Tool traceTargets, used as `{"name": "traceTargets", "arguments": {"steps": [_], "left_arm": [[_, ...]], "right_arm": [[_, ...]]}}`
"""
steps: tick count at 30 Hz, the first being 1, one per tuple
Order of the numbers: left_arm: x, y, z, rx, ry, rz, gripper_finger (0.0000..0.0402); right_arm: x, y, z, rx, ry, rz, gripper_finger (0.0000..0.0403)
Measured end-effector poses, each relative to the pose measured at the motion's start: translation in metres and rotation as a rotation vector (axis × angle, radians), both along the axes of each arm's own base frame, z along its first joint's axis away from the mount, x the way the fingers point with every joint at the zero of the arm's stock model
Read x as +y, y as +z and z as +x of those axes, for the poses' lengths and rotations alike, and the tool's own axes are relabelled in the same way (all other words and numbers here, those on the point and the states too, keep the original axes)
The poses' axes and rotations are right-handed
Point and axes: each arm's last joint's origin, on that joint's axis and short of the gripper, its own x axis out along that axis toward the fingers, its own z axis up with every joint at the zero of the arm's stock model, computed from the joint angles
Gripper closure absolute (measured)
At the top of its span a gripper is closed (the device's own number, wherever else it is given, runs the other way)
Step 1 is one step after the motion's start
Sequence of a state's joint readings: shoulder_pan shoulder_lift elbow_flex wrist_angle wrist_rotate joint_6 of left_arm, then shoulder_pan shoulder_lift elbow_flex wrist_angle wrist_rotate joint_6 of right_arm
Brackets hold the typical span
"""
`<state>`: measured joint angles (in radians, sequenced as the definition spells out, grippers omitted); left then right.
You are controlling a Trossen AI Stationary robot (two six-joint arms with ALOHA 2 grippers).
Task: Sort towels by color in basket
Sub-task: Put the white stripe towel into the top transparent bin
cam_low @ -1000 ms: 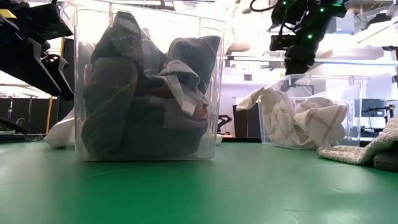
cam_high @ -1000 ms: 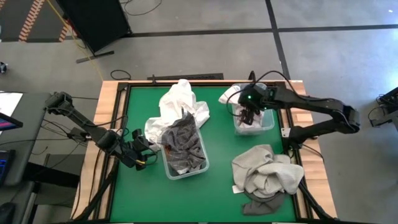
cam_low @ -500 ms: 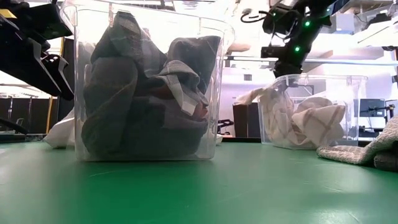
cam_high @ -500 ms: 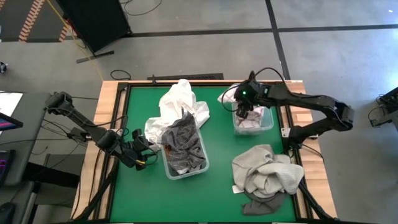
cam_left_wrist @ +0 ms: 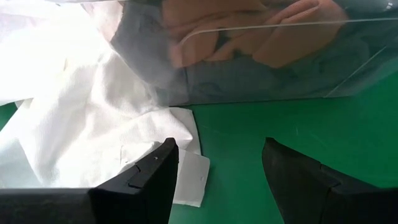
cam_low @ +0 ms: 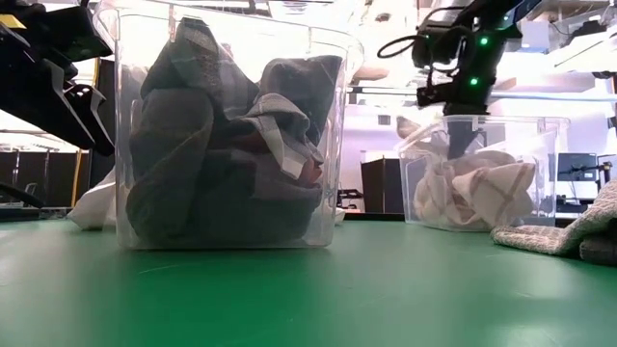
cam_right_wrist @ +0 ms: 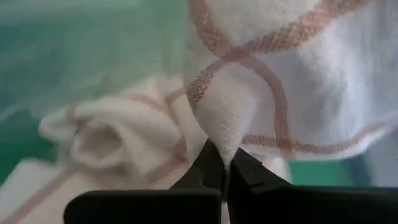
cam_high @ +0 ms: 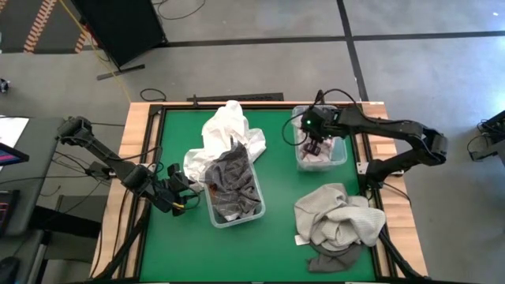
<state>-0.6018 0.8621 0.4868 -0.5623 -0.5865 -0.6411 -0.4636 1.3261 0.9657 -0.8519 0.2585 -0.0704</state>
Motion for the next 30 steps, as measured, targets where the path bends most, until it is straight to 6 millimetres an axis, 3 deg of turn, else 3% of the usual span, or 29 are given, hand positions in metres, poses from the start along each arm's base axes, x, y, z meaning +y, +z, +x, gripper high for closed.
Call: {"name": "traceTargets", "arguments": {"steps": [9, 19, 25, 30], "left_arm": [[0.000, 0.000, 0.000, 0.000, 0.001, -0.001, 0.0181], [0.000, 0.000, 0.000, 0.000, -0.002, 0.002, 0.0181], [0.000, 0.000, 0.000, 0.000, -0.001, 0.001, 0.0181], [0.000, 0.000, 0.000, 0.000, -0.001, 0.001, 0.0181]], "right_arm": [[-0.006, -0.021, -0.015, -0.031, -0.055, 0.243, 0.0380], [-0.017, -0.048, -0.018, 0.017, -0.097, 0.290, 0.0377], [-0.016, -0.048, -0.016, 0.022, -0.097, 0.294, 0.0348], [-0.011, -0.032, -0.015, -0.024, -0.070, 0.265, 0.0312]]}}
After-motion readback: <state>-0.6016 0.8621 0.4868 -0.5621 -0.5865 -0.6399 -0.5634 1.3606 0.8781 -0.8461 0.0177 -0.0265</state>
